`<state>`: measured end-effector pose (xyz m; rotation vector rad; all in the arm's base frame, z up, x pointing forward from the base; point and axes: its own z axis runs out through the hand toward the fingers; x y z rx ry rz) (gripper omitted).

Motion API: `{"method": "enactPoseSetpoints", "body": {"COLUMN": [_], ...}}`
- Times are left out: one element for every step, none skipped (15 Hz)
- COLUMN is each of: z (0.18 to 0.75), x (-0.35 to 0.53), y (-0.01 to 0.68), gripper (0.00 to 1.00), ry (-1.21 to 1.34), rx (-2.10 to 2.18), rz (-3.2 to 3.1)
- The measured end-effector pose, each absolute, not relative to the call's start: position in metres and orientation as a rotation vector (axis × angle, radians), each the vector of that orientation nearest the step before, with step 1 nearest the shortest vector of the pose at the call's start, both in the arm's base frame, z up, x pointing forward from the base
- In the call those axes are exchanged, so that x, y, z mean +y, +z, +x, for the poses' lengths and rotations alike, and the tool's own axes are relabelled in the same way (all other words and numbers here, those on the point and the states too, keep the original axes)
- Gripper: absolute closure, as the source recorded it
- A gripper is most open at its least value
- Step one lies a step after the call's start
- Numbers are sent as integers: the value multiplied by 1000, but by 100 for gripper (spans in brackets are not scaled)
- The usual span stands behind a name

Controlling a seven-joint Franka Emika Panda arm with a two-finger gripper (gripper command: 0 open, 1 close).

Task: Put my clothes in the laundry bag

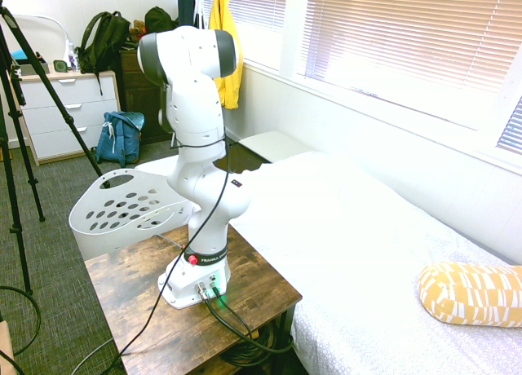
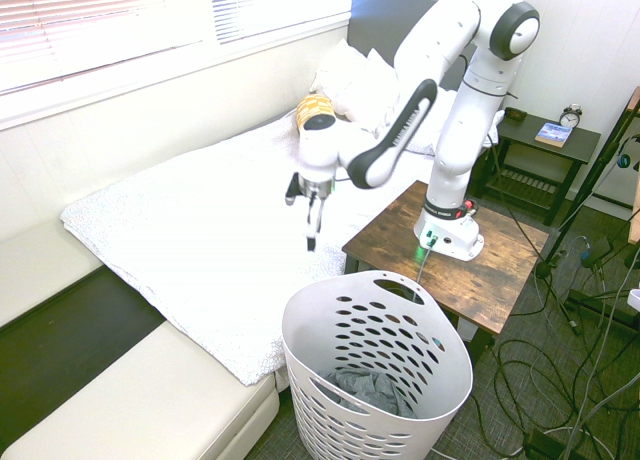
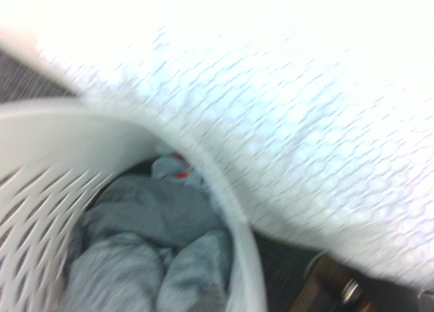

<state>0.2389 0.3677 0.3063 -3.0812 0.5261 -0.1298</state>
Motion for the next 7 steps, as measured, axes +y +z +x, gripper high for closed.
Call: {"method": "enactPoseSetpoints", "body": {"z": [281,321,355,385,412,433,448], "x": [342,310,275,238,197,154,114], "y": [313,320,326,332,338,343,348], "gripper": [0,0,0,0,0,0,0], "ry": [-161,-194,-223,-243,-252,-250,-248], "rx": [592,666,738,810,885,957,1019], "rz": [-3077,-3071,-3063,-3053,-3036,-3013,-2991]}}
